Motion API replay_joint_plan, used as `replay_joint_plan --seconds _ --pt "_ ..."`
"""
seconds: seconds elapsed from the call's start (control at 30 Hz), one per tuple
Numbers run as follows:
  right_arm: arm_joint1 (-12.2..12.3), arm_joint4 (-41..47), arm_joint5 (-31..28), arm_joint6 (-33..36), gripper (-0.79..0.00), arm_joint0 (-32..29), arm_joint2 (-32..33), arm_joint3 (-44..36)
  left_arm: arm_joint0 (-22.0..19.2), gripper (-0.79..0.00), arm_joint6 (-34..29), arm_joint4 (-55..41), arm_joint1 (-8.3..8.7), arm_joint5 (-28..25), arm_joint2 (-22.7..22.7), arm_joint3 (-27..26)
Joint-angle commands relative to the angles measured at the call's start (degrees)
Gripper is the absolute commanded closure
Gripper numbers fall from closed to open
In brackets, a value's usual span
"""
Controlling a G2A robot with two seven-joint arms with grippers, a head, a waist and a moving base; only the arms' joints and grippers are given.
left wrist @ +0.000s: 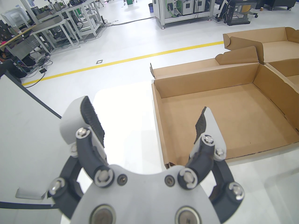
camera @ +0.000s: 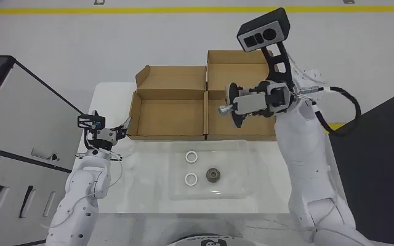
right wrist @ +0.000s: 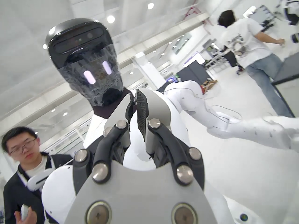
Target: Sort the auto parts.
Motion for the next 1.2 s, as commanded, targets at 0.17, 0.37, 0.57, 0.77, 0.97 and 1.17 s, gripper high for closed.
replay_joint_plan --seconds 0.17,0.37,0.57,0.77,0.97,1.17 --pt "3.5 -16.9 14.2 0.5 0.000 -0.8 10.1 -2.3 0.0 -0.785 0.0 0.0 0.00 0.0 0.0 0.0" --pt "6.5 -30.6 20.7 1.0 0.000 -1.1 12.7 -3.2 0.0 -0.785 0.0 0.0 0.00 0.0 0.0 0.0" --pt "10.5 -39.9 21.6 0.1 0.000 -0.4 10.6 -0.6 0.0 -0.785 0.0 0.0 0.00 0.0 0.0 0.0" --pt "14.0 -45.5 22.8 -1.0 0.000 1.3 6.2 1.6 0.0 -0.785 0.0 0.0 0.00 0.0 0.0 0.0" --pt "16.6 -49.9 24.8 -3.1 0.000 2.6 1.6 4.0 0.0 -0.785 0.0 0.0 0.00 0.0 0.0 0.0" --pt "19.3 -52.2 24.9 -3.2 0.000 5.3 -2.6 8.6 0.0 -0.785 0.0 0.0 0.00 0.0 0.0 0.0"
